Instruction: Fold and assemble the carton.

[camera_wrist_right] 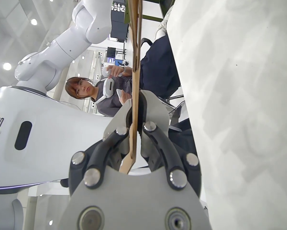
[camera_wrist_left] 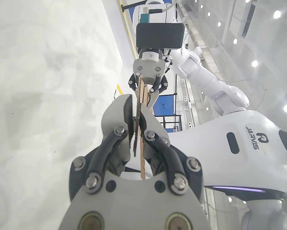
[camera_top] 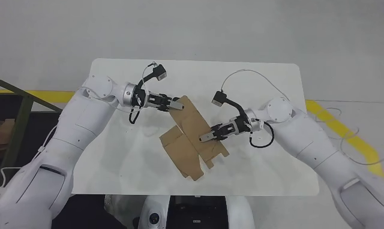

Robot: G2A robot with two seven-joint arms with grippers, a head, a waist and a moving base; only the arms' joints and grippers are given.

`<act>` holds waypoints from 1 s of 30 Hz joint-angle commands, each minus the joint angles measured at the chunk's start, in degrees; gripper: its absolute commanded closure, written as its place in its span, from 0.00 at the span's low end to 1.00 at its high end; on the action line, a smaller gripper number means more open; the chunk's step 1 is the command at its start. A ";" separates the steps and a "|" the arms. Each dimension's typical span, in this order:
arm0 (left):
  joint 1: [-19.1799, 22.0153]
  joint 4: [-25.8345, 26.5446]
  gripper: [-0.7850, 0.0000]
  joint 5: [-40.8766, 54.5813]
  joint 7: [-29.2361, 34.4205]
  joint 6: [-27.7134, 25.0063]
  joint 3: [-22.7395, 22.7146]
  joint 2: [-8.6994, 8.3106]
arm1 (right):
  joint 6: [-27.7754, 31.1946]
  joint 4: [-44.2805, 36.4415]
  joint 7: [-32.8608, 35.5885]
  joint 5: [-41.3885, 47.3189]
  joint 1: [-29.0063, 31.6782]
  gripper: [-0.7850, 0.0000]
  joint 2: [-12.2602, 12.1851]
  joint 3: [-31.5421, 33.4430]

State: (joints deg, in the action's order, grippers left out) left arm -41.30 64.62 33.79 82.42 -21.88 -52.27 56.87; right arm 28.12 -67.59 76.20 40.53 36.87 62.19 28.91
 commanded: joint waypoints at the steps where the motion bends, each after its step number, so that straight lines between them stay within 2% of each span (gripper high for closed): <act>1: -0.09 0.25 0.00 1.38 0.18 0.19 -0.51 -0.15 | 0.19 0.02 -0.19 0.31 -0.06 1.00 -0.10 -0.19; 6: -1.24 0.41 0.00 6.28 -0.58 -0.57 -3.56 -0.81 | 0.36 0.23 -0.37 2.37 0.03 1.00 -0.37 -0.09; 13: -4.26 -0.15 0.00 9.99 -1.91 -1.89 -8.25 -1.83 | 0.51 2.25 -0.53 8.79 1.51 1.00 -0.48 3.23; 23: -5.98 -1.67 0.00 10.29 -7.35 3.10 -9.09 -1.53 | 8.71 4.63 -9.07 12.88 6.81 1.00 -0.94 11.05; 30: -8.17 1.91 0.00 8.01 -10.54 2.32 -7.98 -0.97 | 4.62 1.50 -20.88 8.58 9.97 1.00 -0.99 13.49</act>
State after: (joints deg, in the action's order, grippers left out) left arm -49.12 66.08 42.13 72.43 -19.18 -60.39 55.83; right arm 33.69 -65.41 57.10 49.55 46.34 61.20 42.15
